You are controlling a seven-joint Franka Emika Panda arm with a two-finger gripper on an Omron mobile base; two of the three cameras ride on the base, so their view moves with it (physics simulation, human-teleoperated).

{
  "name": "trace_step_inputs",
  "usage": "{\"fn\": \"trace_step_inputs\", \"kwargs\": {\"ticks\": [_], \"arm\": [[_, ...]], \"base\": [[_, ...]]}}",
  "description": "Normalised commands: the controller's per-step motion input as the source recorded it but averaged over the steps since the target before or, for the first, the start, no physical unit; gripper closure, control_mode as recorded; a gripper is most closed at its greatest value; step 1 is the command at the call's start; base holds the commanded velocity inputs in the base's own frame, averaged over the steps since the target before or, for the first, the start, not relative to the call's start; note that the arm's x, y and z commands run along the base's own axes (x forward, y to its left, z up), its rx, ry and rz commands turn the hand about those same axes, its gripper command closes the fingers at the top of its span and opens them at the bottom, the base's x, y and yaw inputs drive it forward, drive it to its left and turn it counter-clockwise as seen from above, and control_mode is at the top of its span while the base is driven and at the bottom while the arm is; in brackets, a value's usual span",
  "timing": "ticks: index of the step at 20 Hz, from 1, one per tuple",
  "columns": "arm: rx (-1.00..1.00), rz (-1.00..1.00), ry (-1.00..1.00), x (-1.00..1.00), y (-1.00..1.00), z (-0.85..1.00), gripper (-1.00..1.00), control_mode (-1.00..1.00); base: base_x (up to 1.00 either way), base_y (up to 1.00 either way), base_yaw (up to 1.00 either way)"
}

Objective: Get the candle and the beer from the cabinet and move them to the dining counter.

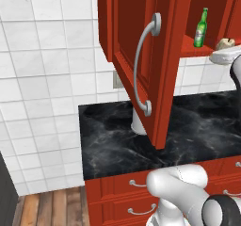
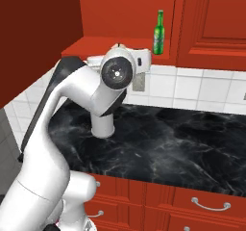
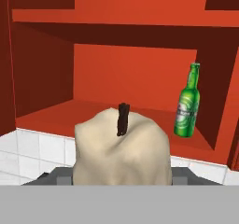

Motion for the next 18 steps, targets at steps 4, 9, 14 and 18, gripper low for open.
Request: {"fn": "trace_step_inputs", "kwargs": {"ticks": [4, 9, 14, 18], "arm": [[0.0, 0.03, 0.0, -0.86, 0.14, 0.0, 1.0, -1.0], [0.0, 0.0, 0.0, -0.65, 0.06, -0.09, 1.0, -1.0], [-0.03, 0.0, 0.05, -0.12, 0.0, -0.15, 1.0, -1.0], [0.0, 0.0, -0.02, -0.03, 0.0, 0.0, 1.0, 1.0]], "base": [[0.0, 0.0, 0.0], [0.0, 0.0, 0.0], [0.0, 0.0, 0.0], [-0.07, -0.01, -0.01]]}}
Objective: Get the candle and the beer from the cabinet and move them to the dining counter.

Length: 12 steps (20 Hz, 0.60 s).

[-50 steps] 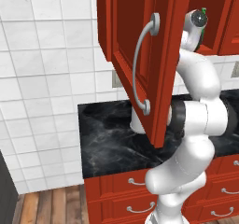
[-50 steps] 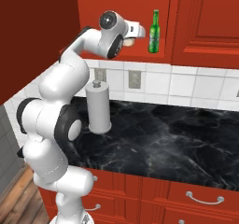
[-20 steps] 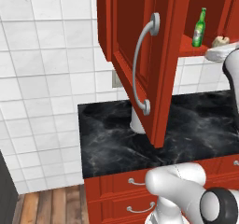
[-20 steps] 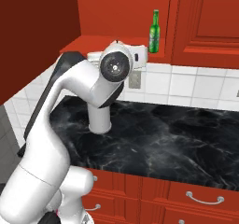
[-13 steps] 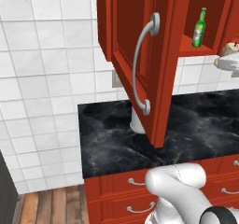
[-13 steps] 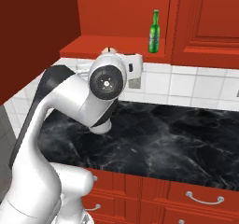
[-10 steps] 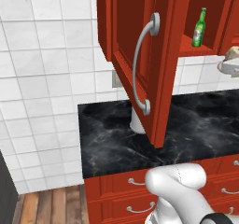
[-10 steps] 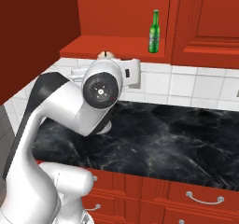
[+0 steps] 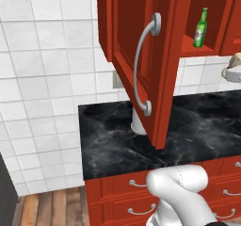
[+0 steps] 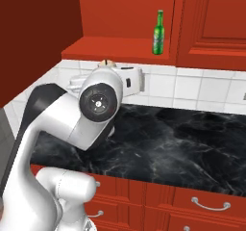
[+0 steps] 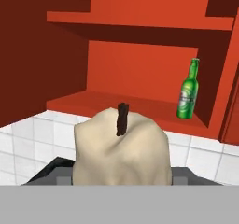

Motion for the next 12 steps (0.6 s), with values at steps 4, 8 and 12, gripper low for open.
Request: {"fn": "trace_step_inputs", "kwargs": {"ticks": [4, 8, 12], "arm": [[0.0, 0.0, 0.0, 0.0, 0.0, 0.0, 1.0, 1.0], [0.0, 0.0, 0.0, 0.0, 0.0, 0.0, 1.0, 1.0], [0.0, 0.0, 0.0, 0.0, 0.0, 0.0, 1.0, 1.0]], "base": [[-0.41, -0.49, -0.18], [-0.6, -0.67, -0.23], [-0.61, -0.67, -0.31]]}}
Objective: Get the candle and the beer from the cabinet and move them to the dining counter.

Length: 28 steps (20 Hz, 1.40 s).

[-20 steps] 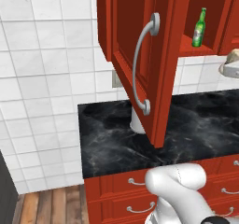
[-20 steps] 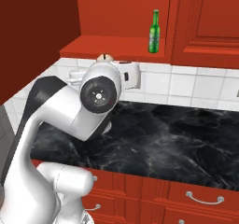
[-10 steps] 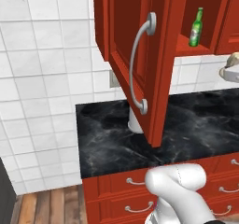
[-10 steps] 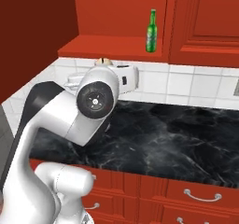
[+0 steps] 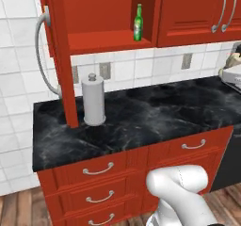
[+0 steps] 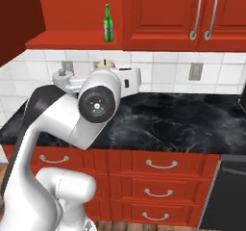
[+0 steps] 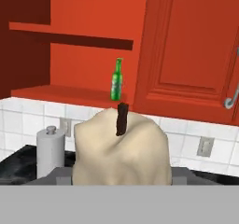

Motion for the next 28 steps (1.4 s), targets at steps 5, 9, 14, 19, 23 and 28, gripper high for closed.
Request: {"fn": "trace_step_inputs", "kwargs": {"ticks": [5, 9, 14, 19, 23, 28], "arm": [[0.0, 0.0, 0.0, 0.0, 0.0, 0.0, 1.0, 1.0], [0.0, 0.0, 0.0, 0.0, 0.0, 0.0, 1.0, 1.0], [0.0, 0.0, 0.0, 0.0, 0.0, 0.0, 1.0, 1.0], [0.0, 0.0, 0.0, 0.0, 0.0, 0.0, 1.0, 1.0], [0.0, 0.0, 0.0, 0.0, 0.0, 0.0, 1.0, 1.0], [0.0, 0.0, 0.0, 0.0, 0.0, 0.0, 1.0, 1.0]], "base": [[-0.46, -0.39, -0.51], [-0.31, -0.09, -0.63], [-0.21, 0.0, -0.68], [-0.13, 0.0, -0.68], [-0.05, -0.03, -0.66], [-0.01, -0.08, -0.65]]}}
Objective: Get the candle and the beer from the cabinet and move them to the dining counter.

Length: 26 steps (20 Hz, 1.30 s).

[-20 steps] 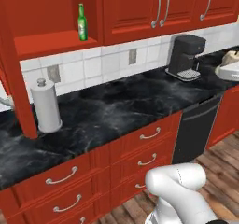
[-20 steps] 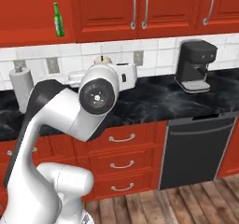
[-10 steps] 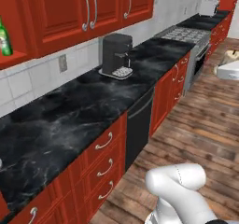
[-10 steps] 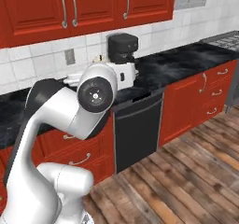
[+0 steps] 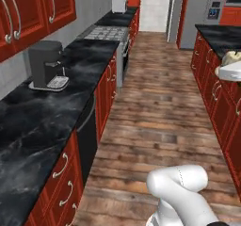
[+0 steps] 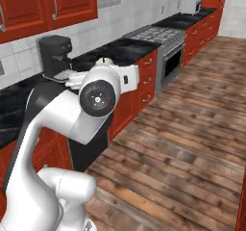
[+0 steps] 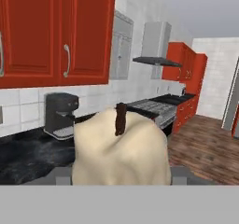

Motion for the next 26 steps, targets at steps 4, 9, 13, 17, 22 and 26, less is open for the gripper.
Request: {"fn": "trace_step_inputs", "kwargs": {"ticks": [4, 9, 13, 17, 22, 26], "arm": [[0.0, 0.0, 0.0, 0.0, 0.0, 0.0, 1.0, 1.0], [0.0, 0.0, 0.0, 0.0, 0.0, 0.0, 1.0, 1.0], [0.0, 0.0, 0.0, 0.0, 0.0, 0.0, 1.0, 1.0], [0.0, 0.0, 0.0, 0.0, 0.0, 0.0, 1.0, 1.0], [0.0, 0.0, 0.0, 0.0, 0.0, 0.0, 1.0, 1.0], [0.0, 0.0, 0.0, 0.0, 0.0, 0.0, 1.0, 1.0]], "base": [[0.0, -0.16, -0.6], [0.0, -0.23, -0.55], [0.01, -0.3, -0.52], [0.0, -0.6, -0.43], [0.02, -0.79, -0.36], [0.17, -0.87, -0.29]]}}
